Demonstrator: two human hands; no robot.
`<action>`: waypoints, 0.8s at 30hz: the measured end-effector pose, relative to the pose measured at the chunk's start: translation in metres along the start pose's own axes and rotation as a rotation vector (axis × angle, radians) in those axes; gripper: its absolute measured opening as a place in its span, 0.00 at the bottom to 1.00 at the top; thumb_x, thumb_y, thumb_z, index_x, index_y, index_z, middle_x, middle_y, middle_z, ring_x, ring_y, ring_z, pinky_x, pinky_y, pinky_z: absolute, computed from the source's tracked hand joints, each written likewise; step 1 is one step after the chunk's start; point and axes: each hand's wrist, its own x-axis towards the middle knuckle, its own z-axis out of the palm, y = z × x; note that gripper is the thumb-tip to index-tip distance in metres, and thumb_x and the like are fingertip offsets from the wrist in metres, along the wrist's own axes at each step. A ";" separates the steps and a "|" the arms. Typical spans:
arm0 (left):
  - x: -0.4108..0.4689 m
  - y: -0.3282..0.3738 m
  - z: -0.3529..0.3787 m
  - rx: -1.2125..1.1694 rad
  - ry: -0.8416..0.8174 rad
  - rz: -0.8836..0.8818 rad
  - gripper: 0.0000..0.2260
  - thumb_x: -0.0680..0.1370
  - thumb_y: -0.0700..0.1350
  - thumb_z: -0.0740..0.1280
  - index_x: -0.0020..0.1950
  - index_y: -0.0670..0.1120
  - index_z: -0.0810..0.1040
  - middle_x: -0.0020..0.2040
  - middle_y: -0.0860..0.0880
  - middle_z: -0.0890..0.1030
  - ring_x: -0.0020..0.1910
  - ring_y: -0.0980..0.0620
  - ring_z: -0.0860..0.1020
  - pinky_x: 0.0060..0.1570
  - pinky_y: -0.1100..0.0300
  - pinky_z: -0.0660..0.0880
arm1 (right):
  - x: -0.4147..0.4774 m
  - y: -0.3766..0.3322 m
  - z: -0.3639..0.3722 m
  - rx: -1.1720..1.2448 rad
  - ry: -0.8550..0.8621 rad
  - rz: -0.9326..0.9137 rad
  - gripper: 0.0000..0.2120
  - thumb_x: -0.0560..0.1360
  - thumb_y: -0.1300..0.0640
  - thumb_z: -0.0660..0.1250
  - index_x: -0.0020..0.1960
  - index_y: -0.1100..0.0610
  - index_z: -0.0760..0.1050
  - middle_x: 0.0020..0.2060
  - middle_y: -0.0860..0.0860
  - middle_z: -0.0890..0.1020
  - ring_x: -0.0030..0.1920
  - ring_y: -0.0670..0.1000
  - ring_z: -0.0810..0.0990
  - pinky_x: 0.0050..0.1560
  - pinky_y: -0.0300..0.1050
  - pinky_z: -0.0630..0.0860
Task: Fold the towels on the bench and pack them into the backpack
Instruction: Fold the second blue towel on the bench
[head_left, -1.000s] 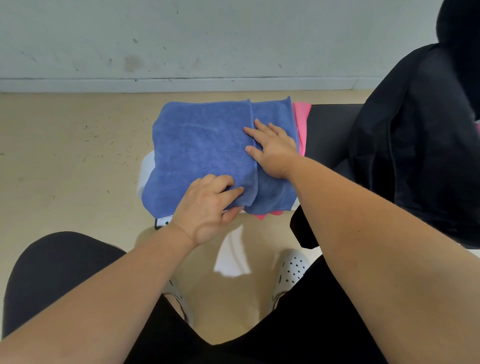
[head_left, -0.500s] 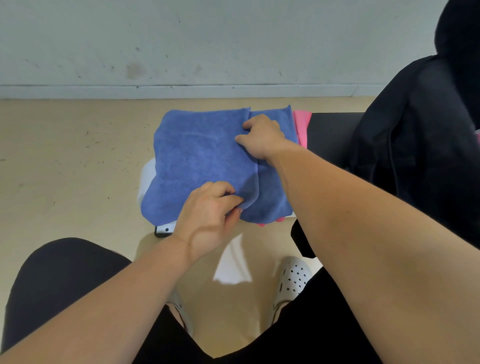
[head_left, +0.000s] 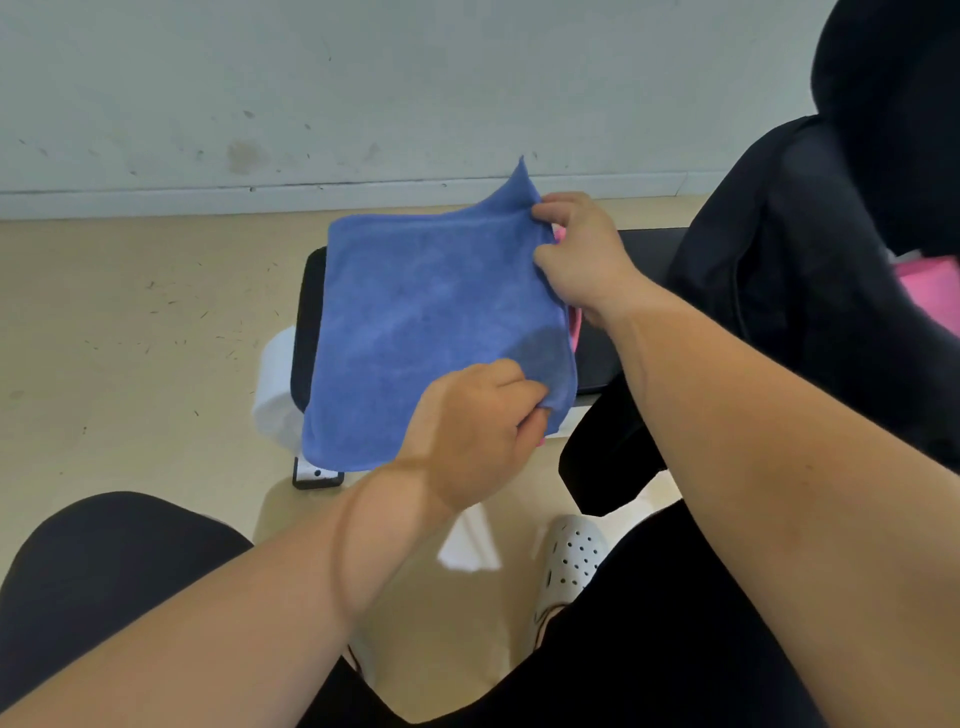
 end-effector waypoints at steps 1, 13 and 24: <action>0.002 0.001 0.008 0.038 -0.035 0.009 0.13 0.76 0.47 0.62 0.33 0.47 0.77 0.32 0.50 0.72 0.28 0.46 0.70 0.26 0.58 0.65 | -0.002 0.007 -0.003 -0.024 -0.026 0.030 0.23 0.73 0.70 0.60 0.67 0.62 0.76 0.65 0.49 0.72 0.59 0.44 0.70 0.60 0.34 0.66; 0.008 0.001 0.046 0.282 -0.314 -0.005 0.07 0.79 0.46 0.66 0.41 0.48 0.80 0.40 0.50 0.78 0.37 0.46 0.77 0.33 0.57 0.61 | -0.014 0.037 0.005 -0.117 -0.226 0.104 0.34 0.72 0.68 0.60 0.78 0.59 0.62 0.80 0.49 0.58 0.76 0.47 0.61 0.76 0.44 0.60; 0.020 0.004 0.035 0.174 -0.271 -0.090 0.19 0.79 0.60 0.59 0.42 0.46 0.78 0.38 0.52 0.73 0.37 0.48 0.73 0.35 0.54 0.66 | -0.014 0.040 0.001 -0.523 -0.195 0.078 0.15 0.74 0.55 0.64 0.60 0.55 0.74 0.72 0.51 0.64 0.60 0.58 0.73 0.57 0.53 0.75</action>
